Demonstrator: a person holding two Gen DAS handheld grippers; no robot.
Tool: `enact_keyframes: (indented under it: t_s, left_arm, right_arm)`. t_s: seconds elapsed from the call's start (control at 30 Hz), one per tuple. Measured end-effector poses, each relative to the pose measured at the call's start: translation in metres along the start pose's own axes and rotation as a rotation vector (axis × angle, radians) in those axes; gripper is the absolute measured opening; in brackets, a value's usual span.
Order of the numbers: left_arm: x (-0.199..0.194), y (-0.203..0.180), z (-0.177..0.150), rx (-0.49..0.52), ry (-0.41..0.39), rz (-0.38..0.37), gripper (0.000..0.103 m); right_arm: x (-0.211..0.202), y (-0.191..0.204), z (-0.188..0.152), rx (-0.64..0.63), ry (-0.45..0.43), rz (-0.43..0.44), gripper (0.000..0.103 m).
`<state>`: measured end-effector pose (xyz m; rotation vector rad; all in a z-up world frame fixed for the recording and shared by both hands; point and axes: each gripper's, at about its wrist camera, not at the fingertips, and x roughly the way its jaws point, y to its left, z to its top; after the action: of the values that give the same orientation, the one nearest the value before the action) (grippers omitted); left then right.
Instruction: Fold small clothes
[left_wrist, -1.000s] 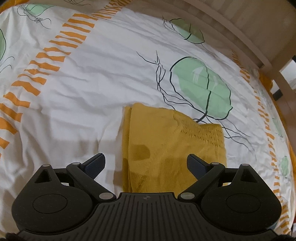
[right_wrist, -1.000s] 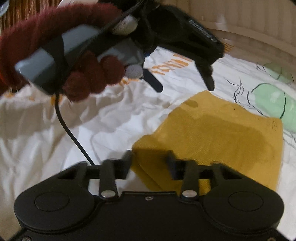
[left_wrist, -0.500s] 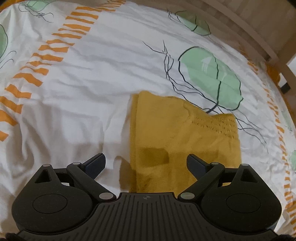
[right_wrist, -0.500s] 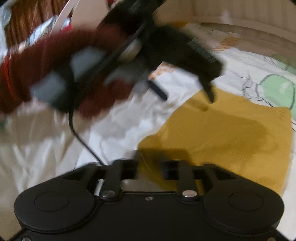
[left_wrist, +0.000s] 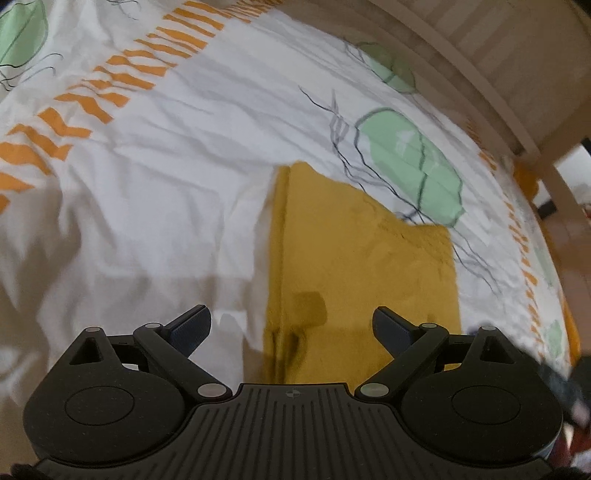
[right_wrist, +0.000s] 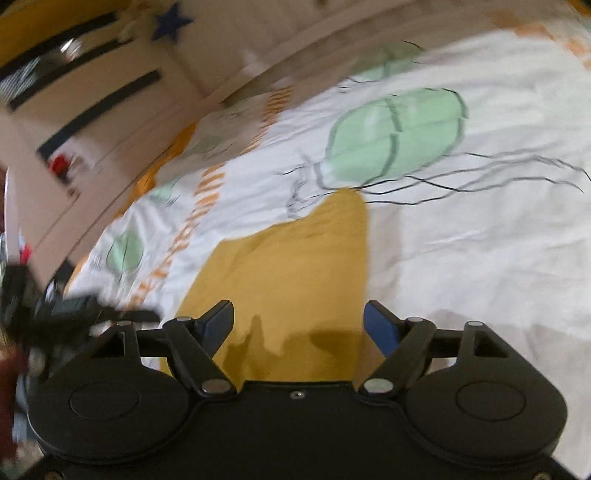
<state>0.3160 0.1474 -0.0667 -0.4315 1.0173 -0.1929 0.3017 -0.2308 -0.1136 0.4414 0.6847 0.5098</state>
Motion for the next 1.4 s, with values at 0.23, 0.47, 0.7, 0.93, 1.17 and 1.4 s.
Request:
enact_keyframes:
  t_s: [0.23,0.47,0.7,0.93,1.17,1.4]
  left_arm:
    - [0.014,-0.006,-0.018,0.014,0.102,-0.017,0.095]
    - [0.031,-0.011,-0.029,0.032,0.17,-0.036,0.095]
    - [0.037,-0.013,-0.033,0.032,0.182,-0.141,0.094]
    - [0.041,-0.005,-0.035,-0.024,0.204,-0.227,0.022]
    - [0.025,-0.019,-0.037,-0.016,0.183,-0.335,0.017]
    - [-0.001,-0.052,-0.086,0.037,0.229,-0.396,0.017]
  right_arm:
    - [0.019,-0.025,0.018,0.096,0.034,0.066,0.083]
    - [0.049,-0.039,0.02,0.172,0.085,0.126,0.083]
    - [0.065,-0.031,0.023,0.153,0.107,0.183,0.096]
    - [0.067,-0.028,0.024,0.156,0.118,0.189,0.082]
    - [0.047,-0.024,0.025,0.164,0.149,0.134,0.035]
    - [-0.019,-0.013,0.014,0.118,0.191,0.079,0.035]
